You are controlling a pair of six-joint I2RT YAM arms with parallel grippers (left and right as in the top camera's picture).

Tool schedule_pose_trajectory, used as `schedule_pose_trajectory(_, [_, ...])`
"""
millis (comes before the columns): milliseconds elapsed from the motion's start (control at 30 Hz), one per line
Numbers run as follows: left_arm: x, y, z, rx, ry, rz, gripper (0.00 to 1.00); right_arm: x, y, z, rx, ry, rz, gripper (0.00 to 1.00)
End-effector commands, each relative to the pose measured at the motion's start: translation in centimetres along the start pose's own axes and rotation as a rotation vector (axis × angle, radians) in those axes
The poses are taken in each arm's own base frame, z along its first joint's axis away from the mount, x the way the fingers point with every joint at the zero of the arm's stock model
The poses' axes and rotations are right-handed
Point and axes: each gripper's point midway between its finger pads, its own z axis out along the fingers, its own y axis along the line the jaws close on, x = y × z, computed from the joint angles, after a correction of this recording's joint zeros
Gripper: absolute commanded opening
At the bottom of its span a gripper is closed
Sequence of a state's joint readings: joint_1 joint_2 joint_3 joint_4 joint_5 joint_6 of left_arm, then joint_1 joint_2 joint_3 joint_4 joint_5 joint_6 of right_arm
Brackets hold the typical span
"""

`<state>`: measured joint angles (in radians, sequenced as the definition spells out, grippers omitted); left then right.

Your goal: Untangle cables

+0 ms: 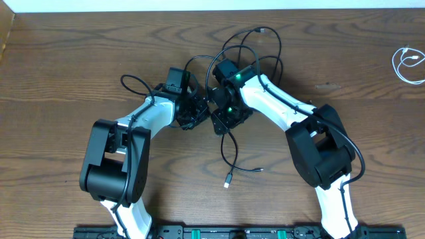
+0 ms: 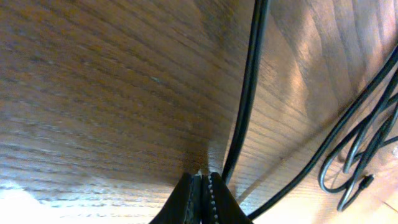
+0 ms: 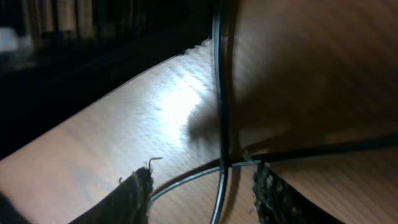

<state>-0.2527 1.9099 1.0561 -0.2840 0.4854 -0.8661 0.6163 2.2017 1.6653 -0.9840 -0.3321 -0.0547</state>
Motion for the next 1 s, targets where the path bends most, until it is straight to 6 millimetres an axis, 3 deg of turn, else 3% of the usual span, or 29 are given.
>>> schedule_pose_trajectory(0, [0.7,1.9,1.4,-0.054,0.033,-0.047,0.07,-0.2,-1.4,0.1,0.142,-0.01,0.074,0.48])
schedule_pose_trajectory(167, [0.8,1.9,1.4,-0.053,0.037,-0.049,0.08,-1.7,-2.1,0.3,0.197,-0.087,0.194,0.45])
schedule_pose_trajectory(333, [0.8,1.9,1.4,-0.052,0.041,-0.049,0.07,-1.2,-3.7,0.5,0.33,-0.106,0.298,0.46])
schedule_pose_trajectory(467, [0.8,1.9,1.4,-0.052,0.041,-0.049,0.07,-0.8,-3.9,1.7,0.334,-0.104,0.305,0.48])
schedule_pose_trajectory(567, [0.8,1.9,1.4,-0.052,0.04,-0.049,0.07,-1.0,-3.5,1.9,0.33,-0.115,0.303,0.43])
schedule_pose_trajectory(700, [0.7,1.9,1.4,-0.055,0.036,-0.048,0.07,-1.4,-2.7,2.2,0.326,-0.129,0.282,0.33])
schedule_pose_trajectory(767, [0.7,2.0,1.4,-0.057,0.034,-0.033,0.08,-1.5,-2.6,2.3,0.332,-0.133,0.276,0.19])
schedule_pose_trajectory(900, [0.1,2.3,1.3,-0.079,0.004,0.044,0.08,-1.6,-2.9,2.2,0.33,-0.14,0.289,0.02])
schedule_pose_trajectory(967, [-0.4,2.6,1.1,-0.096,-0.024,0.073,0.07,-1.6,-3.4,2.0,0.33,-0.139,0.301,0.01])
